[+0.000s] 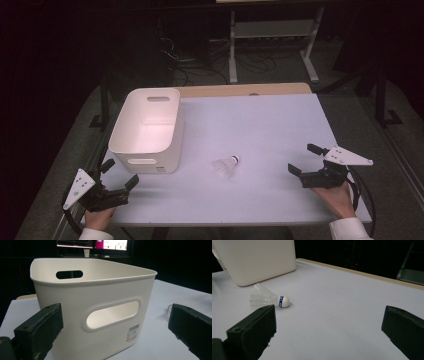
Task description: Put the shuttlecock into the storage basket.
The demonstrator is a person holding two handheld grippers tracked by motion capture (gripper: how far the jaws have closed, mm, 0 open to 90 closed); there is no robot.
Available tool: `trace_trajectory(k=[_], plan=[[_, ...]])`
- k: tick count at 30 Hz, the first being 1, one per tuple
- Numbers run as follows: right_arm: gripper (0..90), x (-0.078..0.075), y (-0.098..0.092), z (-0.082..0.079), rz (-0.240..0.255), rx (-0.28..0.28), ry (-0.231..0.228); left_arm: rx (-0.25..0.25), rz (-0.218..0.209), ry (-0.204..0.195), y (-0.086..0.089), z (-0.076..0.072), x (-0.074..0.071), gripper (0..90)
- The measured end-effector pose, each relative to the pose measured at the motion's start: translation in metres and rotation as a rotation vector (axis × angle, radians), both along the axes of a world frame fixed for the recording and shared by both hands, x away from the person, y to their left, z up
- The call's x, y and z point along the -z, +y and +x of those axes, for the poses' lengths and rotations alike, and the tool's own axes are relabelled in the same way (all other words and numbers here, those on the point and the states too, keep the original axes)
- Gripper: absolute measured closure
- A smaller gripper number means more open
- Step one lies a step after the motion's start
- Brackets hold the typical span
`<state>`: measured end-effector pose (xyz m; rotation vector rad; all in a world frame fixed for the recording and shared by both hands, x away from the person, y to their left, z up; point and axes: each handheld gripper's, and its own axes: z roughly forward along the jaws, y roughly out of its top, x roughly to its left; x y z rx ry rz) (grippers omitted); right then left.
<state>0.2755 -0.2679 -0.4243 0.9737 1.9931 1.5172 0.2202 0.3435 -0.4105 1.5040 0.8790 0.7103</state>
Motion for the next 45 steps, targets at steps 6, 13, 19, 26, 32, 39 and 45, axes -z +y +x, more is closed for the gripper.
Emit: trace_trajectory(k=[6,13,19,26,32,39,45], plan=[[0.0,0.000,0.000,-0.001,-0.001,-0.001,-0.001,-0.003,0.003,-0.005,0.001,0.000,0.000,0.0],[0.0,0.000,-0.001,-0.001,0.001,0.001,-0.002,-0.004,0.006,-0.004,0.002,0.000,0.000,0.0],[0.0,0.000,-0.001,-0.001,0.000,0.003,-0.003,-0.004,0.000,-0.001,0.001,0.001,0.000,0.0],[0.0,-0.001,0.001,0.000,-0.016,0.005,0.003,-0.006,0.003,0.002,0.001,0.001,0.000,0.0],[0.0,-0.007,0.002,-0.002,-0.019,-0.005,0.013,-0.007,0.001,0.005,0.000,0.000,0.000,0.0],[0.0,-0.011,0.007,0.001,-0.055,-0.024,0.030,-0.008,0.001,0.007,0.000,0.000,0.000,0.0],[0.0,-0.017,0.010,0.006,-0.071,-0.043,0.045,-0.010,0.003,0.006,0.001,0.000,0.000,0.0]])
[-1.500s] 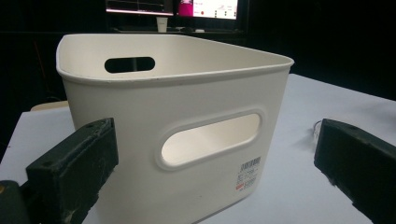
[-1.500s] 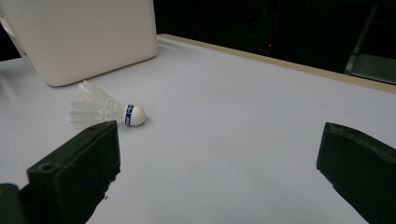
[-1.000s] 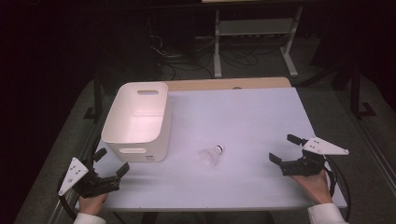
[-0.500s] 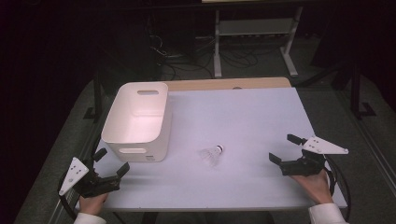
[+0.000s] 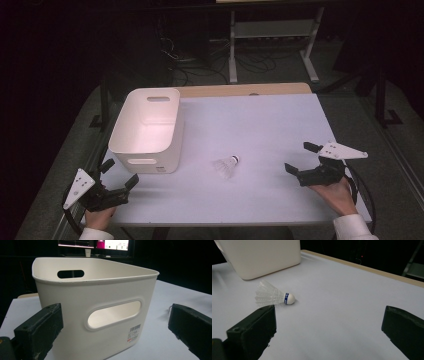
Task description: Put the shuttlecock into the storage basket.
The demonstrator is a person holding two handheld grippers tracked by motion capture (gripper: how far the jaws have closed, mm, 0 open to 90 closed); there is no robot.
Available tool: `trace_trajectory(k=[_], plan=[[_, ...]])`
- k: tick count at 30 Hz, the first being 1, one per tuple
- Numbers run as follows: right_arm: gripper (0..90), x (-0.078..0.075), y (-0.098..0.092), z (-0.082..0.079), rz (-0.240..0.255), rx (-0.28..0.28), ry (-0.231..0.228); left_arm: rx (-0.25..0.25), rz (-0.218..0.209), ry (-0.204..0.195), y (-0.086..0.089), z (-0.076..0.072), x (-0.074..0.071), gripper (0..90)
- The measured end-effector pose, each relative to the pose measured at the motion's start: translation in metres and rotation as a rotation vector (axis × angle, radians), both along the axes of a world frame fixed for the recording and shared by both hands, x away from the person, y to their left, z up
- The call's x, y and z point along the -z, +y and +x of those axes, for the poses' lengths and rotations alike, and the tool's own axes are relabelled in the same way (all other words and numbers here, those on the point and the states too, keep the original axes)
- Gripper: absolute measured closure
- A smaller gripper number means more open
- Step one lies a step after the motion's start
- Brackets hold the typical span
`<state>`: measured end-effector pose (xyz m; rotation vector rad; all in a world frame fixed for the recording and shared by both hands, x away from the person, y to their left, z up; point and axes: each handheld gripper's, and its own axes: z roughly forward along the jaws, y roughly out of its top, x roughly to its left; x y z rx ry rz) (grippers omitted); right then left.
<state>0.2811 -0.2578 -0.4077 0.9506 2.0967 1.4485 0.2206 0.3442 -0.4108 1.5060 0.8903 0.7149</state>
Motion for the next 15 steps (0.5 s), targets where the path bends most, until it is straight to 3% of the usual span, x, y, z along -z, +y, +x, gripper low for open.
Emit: trace_trajectory(k=[15], plan=[[0.0,-0.0084,0.0055,0.0046,-0.024,-0.026,0.028,0.000,0.002,-0.001,0.0001,0.0001,-0.0002,0.0]])
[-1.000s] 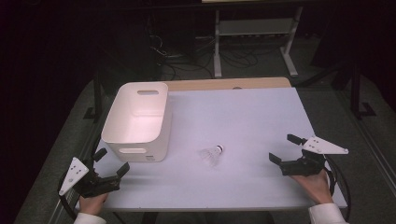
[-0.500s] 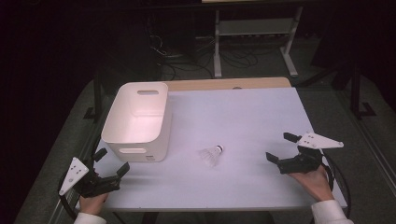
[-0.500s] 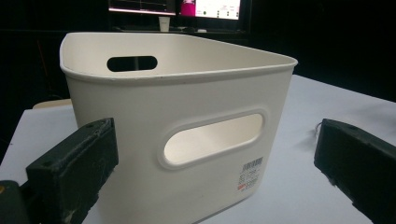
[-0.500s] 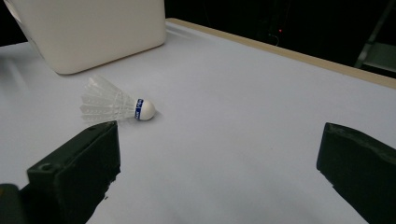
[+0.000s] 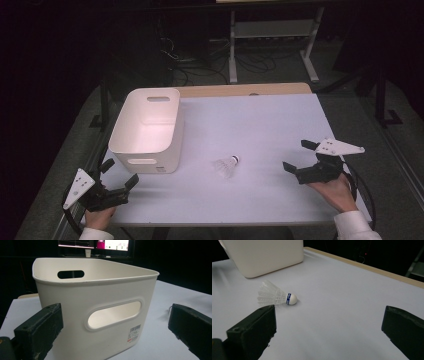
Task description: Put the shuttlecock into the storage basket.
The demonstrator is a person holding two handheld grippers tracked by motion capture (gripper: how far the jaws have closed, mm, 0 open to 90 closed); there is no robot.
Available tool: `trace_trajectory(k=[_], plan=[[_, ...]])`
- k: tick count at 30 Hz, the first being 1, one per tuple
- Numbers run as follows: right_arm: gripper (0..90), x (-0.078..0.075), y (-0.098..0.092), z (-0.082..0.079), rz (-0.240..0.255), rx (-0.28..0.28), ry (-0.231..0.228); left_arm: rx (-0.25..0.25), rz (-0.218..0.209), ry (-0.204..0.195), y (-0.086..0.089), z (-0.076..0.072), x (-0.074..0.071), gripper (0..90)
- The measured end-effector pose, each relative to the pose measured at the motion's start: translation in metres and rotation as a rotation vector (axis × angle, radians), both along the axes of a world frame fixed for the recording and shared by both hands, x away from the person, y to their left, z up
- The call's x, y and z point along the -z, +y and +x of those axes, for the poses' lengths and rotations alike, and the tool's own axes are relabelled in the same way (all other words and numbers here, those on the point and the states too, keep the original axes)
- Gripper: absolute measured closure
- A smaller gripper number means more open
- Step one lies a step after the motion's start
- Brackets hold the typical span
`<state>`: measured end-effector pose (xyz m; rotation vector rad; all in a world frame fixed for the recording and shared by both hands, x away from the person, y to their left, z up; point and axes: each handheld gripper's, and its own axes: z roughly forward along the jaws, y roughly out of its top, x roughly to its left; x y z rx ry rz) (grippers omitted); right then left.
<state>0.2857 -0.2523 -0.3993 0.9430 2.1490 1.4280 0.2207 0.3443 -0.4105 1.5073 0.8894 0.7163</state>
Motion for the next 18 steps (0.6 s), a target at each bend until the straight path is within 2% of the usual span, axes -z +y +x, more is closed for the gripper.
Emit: trace_trajectory(k=[18], plan=[[0.0,-0.011,0.013,0.011,-0.045,-0.058,0.019,0.002,-0.004,-0.001,0.000,0.000,0.000,0.0]])
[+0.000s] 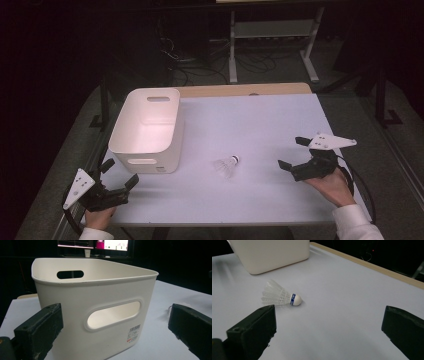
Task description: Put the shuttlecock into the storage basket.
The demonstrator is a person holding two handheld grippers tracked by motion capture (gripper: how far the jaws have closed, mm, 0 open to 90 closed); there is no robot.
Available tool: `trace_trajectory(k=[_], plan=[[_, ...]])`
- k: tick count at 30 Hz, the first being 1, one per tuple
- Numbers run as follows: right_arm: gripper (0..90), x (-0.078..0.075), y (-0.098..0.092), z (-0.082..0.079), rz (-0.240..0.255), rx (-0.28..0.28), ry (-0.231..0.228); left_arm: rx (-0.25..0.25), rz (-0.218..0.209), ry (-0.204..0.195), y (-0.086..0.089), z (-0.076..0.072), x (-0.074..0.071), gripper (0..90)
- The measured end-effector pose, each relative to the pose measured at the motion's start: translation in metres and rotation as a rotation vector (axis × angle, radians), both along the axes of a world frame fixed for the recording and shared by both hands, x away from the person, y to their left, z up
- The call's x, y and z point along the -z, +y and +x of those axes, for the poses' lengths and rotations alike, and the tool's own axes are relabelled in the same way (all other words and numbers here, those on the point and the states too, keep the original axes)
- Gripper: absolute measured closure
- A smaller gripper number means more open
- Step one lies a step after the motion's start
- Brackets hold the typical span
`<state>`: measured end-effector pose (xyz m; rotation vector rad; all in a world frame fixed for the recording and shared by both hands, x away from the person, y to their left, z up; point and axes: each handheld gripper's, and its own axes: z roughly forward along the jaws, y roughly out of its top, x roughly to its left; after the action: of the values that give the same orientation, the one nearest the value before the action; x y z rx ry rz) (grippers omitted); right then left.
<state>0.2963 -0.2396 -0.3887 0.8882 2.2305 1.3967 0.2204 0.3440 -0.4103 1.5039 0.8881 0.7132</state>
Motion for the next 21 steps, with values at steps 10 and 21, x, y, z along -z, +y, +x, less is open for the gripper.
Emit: trace_trajectory(k=[10,21], plan=[[0.0,-0.002,0.008,0.005,-0.022,-0.025,0.009,-0.003,0.001,-0.002,0.001,0.000,0.000,0.0],[0.0,-0.006,0.019,0.010,-0.055,-0.058,0.020,-0.002,0.002,-0.003,0.001,0.000,0.000,0.0]])
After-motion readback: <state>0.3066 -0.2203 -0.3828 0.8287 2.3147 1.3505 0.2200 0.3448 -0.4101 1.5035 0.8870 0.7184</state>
